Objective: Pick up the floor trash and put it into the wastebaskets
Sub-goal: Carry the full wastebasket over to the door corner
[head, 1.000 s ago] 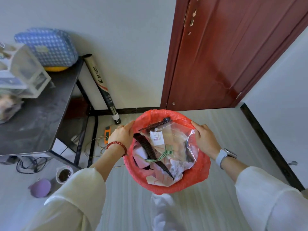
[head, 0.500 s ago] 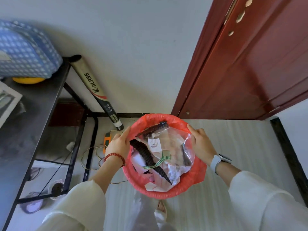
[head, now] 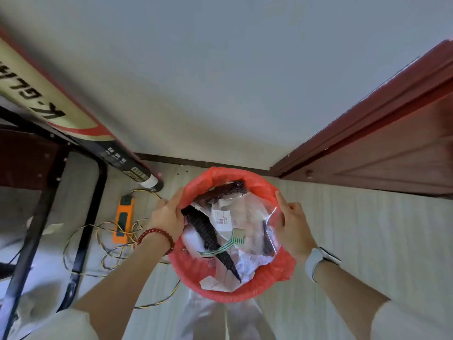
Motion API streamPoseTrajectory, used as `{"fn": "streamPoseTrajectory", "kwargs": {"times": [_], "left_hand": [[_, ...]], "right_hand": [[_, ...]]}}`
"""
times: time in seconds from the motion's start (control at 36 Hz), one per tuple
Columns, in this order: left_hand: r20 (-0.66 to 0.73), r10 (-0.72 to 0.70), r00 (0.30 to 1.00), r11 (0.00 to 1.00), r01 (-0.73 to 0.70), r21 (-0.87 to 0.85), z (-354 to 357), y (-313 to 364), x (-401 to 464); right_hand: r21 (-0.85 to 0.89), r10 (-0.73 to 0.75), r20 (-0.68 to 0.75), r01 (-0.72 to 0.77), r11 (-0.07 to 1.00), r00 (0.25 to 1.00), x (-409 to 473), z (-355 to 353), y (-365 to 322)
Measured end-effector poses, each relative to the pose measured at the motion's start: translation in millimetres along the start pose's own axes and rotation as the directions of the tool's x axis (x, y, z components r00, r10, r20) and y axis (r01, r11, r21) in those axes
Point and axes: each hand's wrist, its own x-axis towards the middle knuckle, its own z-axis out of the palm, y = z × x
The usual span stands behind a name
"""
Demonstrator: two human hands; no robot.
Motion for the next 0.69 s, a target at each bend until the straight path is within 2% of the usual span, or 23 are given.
{"fn": "streamPoseTrajectory", "kwargs": {"times": [0.11,0.22,0.31,0.5,0.61,0.69], "left_hand": [[-0.034,0.031,0.999,0.989,-0.026,0.144,51.6,-23.3,76.1],[0.002,-0.01,1.0,1.0,0.01,-0.016,97.5,-46.8,132.0],[0.005,-0.018,1.0,0.999,0.018,-0.031,115.3,-55.0,160.1],[0.038,-0.063,0.997,0.997,0.065,-0.05,117.7,-43.8,183.6],[0.06,-0.011,0.998,1.0,0.012,-0.01,106.0,-21.5,179.6],[0.073,0.052,0.996,0.998,-0.054,0.028,85.9,8.3,166.7]], "right_hand": [[0.022,0.021,0.07,-0.023,0.999,0.997,69.0,55.4,38.0],[0.031,0.049,0.071,-0.051,0.998,0.996,118.7,95.6,62.1],[0.051,0.076,0.069,-0.08,0.996,0.995,144.0,111.0,67.3],[0.048,0.133,0.125,-0.14,0.989,0.983,172.2,122.7,66.4],[0.006,0.138,0.208,-0.142,0.99,0.968,169.6,107.7,53.6],[-0.091,0.11,0.207,-0.093,0.992,0.972,159.8,87.3,38.1]]}}
